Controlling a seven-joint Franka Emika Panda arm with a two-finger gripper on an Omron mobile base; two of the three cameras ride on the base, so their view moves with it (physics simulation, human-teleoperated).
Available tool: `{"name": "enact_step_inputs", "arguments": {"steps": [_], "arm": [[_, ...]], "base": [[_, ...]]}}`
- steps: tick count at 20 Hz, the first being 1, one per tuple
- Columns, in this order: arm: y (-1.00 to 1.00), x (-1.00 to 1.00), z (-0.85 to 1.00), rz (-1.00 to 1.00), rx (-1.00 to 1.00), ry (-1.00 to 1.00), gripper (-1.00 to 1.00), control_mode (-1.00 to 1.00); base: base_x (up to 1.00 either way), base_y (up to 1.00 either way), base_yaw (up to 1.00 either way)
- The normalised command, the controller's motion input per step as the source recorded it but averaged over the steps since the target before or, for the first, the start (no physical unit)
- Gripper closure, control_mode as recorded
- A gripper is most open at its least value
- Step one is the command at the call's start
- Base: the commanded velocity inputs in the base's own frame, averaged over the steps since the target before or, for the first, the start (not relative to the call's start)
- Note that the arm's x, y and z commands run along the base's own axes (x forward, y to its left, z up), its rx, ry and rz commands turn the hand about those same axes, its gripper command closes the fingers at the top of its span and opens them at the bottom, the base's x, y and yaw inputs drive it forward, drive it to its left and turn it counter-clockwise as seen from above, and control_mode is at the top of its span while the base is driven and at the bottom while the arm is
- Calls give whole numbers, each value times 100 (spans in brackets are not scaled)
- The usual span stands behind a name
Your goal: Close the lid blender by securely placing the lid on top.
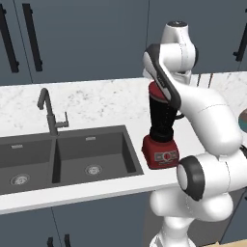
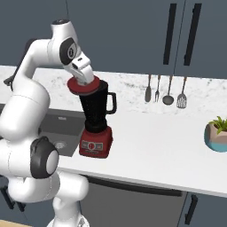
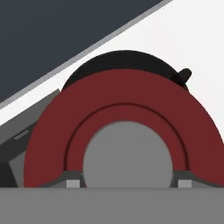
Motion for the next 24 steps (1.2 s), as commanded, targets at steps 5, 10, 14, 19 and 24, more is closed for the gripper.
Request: {"name": "enact_step_inputs", "arguments": {"steps": [5, 10, 14, 19, 24], "arm": [[-19, 39, 0, 0, 0, 0, 100, -100], [-7, 31, 0, 0, 0, 0, 100, -100], [-5, 38, 0, 0, -2, -1, 100, -100], [-9, 32, -9, 0, -8, -7, 100, -100], [-9, 23, -16, 0, -13, -13, 100, -100]], "base": [[0, 0, 0], [0, 0, 0], [0, 0, 0], [0, 0, 0], [0, 0, 0]]}}
